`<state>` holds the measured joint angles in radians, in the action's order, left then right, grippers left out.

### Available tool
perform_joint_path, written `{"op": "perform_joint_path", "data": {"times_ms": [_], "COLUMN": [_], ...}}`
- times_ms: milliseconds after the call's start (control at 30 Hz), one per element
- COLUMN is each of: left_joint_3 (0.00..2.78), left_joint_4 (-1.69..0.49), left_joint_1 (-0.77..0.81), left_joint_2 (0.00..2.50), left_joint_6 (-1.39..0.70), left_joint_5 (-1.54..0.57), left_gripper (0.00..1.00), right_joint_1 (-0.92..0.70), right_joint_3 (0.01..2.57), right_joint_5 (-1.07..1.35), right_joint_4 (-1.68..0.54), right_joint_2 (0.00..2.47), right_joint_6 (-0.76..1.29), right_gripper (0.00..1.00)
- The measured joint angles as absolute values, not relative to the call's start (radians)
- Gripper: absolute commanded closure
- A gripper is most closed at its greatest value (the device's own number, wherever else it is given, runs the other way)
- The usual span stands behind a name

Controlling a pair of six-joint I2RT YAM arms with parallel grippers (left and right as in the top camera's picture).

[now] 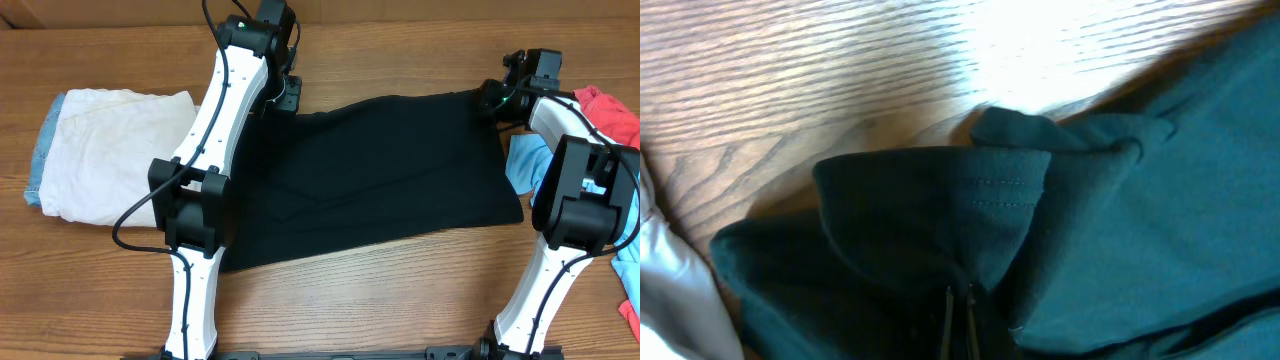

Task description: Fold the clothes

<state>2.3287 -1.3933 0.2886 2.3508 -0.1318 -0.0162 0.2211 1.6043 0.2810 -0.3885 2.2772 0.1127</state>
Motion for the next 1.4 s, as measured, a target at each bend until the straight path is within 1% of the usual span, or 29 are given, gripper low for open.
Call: {"op": "perform_joint_path", "data": {"times_ms": [33,333,533,633,767,967,1133,1233,1400], "left_joint_3": [2.329,2.329,2.329,2.329,2.329,2.31,2.103,1.967,1.782], "left_joint_4": [-1.396,-1.459,-1.515,-1.6,-1.683,-1.682,-1.676,-1.633,-1.59], "left_joint_1": [0.289,0.288,0.286,0.286,0.286,0.287,0.287,0.288,0.324], "left_joint_2": [2.35,2.35,2.345,2.326,2.28,2.197,2.086,2.072,2.074], "left_joint_6": [-0.132,-0.147,-0.151,-0.148,-0.126,-0.097,-0.094,-0.093,-0.093], "left_joint_5": [-0.009,0.075,0.091,0.091,0.101,0.086,0.064,0.036,-0.011], "left_gripper": [0.96,0.96,0.96,0.96,0.95,0.96,0.96,0.96,0.96], "right_joint_1": [0.221,0.247,0.303,0.326,0.341,0.366,0.38,0.38,0.379], "right_joint_3": [1.605,1.61,1.602,1.602,1.602,1.602,1.601,1.601,1.6], "right_joint_5": [0.28,0.327,0.363,0.379,0.399,0.397,0.385,0.369,0.228], "right_joint_4": [-0.387,-0.471,-0.618,-0.697,-0.801,-0.971,-1.075,-1.116,-1.212], "right_joint_2": [2.28,2.273,2.193,2.111,2.021,1.953,1.951,1.951,1.951], "right_joint_6": [0.11,0.112,0.112,0.1,0.035,-0.009,-0.019,-0.019,0.029], "right_gripper": [0.96,0.96,0.96,0.96,0.96,0.96,0.96,0.96,0.96]}}
